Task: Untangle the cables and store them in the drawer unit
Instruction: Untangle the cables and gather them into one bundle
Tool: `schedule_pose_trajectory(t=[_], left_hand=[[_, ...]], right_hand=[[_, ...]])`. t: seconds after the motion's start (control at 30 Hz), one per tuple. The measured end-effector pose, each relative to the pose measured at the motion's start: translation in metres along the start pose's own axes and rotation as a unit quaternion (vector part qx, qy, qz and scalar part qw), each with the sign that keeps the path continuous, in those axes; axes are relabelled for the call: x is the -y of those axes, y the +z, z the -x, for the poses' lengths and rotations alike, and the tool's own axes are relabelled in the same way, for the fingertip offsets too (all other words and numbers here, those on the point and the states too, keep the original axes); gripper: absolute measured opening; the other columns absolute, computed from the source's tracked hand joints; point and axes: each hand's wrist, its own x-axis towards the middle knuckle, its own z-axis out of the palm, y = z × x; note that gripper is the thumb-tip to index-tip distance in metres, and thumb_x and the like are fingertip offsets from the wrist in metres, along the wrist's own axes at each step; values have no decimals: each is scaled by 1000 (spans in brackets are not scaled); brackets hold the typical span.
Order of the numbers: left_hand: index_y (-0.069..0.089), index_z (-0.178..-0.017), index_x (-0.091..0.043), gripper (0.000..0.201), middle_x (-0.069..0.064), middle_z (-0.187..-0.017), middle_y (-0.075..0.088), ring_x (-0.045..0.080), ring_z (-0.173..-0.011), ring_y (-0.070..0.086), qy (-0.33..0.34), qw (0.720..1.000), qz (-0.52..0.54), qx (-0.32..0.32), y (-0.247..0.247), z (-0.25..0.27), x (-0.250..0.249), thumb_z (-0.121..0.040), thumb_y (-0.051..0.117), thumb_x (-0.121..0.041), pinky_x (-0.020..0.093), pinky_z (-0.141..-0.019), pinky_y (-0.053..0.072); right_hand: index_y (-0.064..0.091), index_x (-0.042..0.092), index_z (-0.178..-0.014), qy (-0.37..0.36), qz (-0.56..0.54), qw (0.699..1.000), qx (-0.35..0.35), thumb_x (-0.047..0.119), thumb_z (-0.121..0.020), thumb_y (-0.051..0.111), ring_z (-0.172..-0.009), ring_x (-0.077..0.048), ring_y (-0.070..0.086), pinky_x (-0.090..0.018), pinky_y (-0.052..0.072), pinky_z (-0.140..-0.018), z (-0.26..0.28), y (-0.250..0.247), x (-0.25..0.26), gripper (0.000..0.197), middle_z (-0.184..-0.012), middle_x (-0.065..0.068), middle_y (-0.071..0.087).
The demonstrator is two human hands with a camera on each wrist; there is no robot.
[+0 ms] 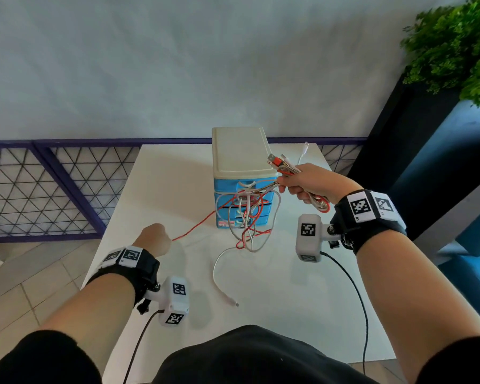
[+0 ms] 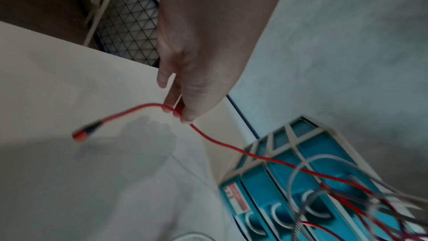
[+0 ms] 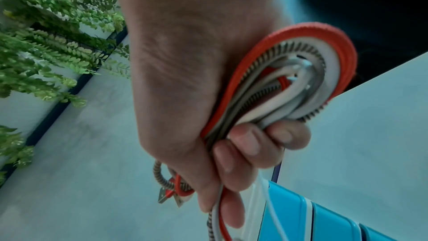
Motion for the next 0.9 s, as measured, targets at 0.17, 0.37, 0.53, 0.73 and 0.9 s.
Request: schedule_pose_trajectory(t=[0.17,0.37,0.53,0.73,0.9], left_hand=[[57,-120,-1,30,15,-120,52,23,-116,50,255,940,148,-170,-16,13,-55,-91,49,-1,18,-97,30],[61,-101,-17,13,0,-105,61,14,-99,58,328,927,123,-132,-35,25,-100,-88,62,-17,31,-89,47],[62,-83,-15,5,-2,-74,63,20,-74,56,272,948,131,-95,-33,20,-87,-85,65,-19,31,-67,42],[63,-75,-14,10,6,-75,65,22,-73,59,202,960,148,-123,-27,8,-62,-81,69,-21,28,-62,44],[52,-68,-20,19,3,-74,61,28,-74,62,139,972,122,-143,-21,7,-60,-83,63,-20,35,-66,51]], right_hand=[[65,10,-80,-9,27,999,35,27,-93,58,-40,-9,36,-23,32,-46,-4,9,8,23,-51,6,44],[66,9,-82,-29,16,997,67,27,-94,58,-41,-9,35,-21,33,-45,-4,20,15,23,-47,9,42],[65,12,-77,-31,52,997,41,28,-93,57,-44,-9,38,-22,34,-48,-1,17,12,24,-54,6,46],[64,14,-79,-2,91,996,11,29,-94,55,-50,-11,40,-20,35,-48,-1,20,3,23,-64,2,51],[59,20,-75,0,155,988,-2,30,-95,55,-52,-12,42,-20,36,-50,-2,25,7,23,-67,0,53]])
